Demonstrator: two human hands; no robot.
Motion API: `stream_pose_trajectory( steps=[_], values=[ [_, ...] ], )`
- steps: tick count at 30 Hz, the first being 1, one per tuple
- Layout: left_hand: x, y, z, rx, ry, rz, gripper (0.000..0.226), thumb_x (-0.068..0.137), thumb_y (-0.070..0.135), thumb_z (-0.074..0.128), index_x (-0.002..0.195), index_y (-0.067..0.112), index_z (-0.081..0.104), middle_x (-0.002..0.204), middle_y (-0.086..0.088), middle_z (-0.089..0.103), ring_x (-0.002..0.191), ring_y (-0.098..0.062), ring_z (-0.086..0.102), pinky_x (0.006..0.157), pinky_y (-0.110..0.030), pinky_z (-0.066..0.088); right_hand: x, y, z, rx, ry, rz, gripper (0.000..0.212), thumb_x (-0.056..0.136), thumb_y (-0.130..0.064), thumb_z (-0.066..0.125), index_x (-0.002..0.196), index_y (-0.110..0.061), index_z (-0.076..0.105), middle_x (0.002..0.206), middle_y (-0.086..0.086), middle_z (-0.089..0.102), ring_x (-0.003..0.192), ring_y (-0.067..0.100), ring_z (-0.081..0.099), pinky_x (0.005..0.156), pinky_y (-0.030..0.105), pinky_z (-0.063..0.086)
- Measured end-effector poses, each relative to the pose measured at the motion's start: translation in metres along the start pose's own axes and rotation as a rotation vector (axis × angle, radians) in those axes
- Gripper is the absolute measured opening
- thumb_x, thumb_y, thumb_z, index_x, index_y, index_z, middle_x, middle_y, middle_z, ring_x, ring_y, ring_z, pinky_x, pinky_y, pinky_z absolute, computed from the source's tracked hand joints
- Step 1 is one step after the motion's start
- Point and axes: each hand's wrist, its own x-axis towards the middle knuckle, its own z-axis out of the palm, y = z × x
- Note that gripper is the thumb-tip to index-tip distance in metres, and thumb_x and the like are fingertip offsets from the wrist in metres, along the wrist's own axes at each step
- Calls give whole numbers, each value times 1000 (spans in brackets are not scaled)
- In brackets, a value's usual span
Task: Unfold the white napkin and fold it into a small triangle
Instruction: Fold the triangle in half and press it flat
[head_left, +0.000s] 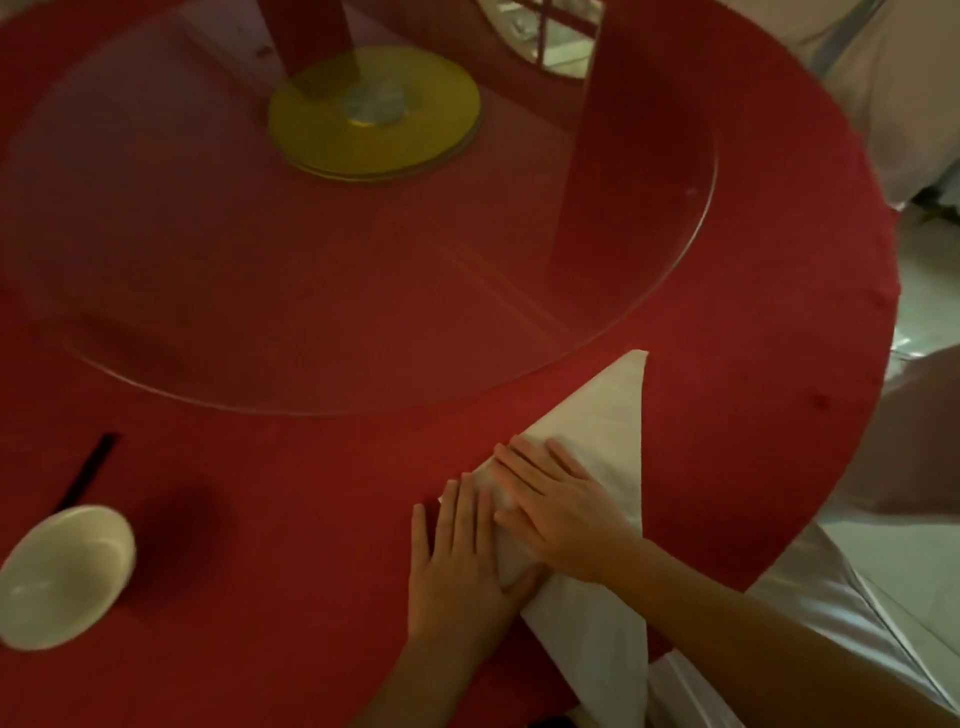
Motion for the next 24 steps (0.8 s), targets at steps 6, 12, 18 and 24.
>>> stream_pose_trajectory(
  steps=[6, 12, 18, 24],
  values=[
    [1, 7, 2, 14, -30, -61, 108, 73, 88, 30, 145, 7, 31, 154, -14, 26, 143, -30, 20, 110, -55, 13, 8, 49, -4, -86, -9, -43, 73, 96, -61, 10, 149, -14, 24, 157, 5, 25, 146, 20, 15, 118, 45, 6],
    [1, 8, 1, 28, -16, -81, 110, 71, 90, 29, 148, 11, 24, 156, -11, 18, 144, -32, 12, 111, -53, 10, 28, 129, -23, -152, 35, 159, 82, 91, -65, 3, 150, -10, 16, 160, 8, 17, 147, 22, 7, 117, 48, 6],
    [2, 6, 6, 21, -18, -75, 111, 71, 91, 28, 150, 13, 17, 158, -10, 12, 145, -31, 6, 112, -54, 7, 36, 152, -22, -132, 87, 281, 90, 86, -75, 7, 150, -12, 9, 161, 7, 13, 148, 21, 2, 116, 51, 0],
    [2, 7, 8, 31, -55, -129, 107, 69, 93, 13, 145, 24, -19, 157, -3, -17, 142, -21, -24, 114, -50, -14, 30, 148, -35, -35, 21, 297, 91, 82, -76, 0, 151, -17, 2, 162, 6, 2, 147, 20, -7, 117, 51, -4]
  ],
)
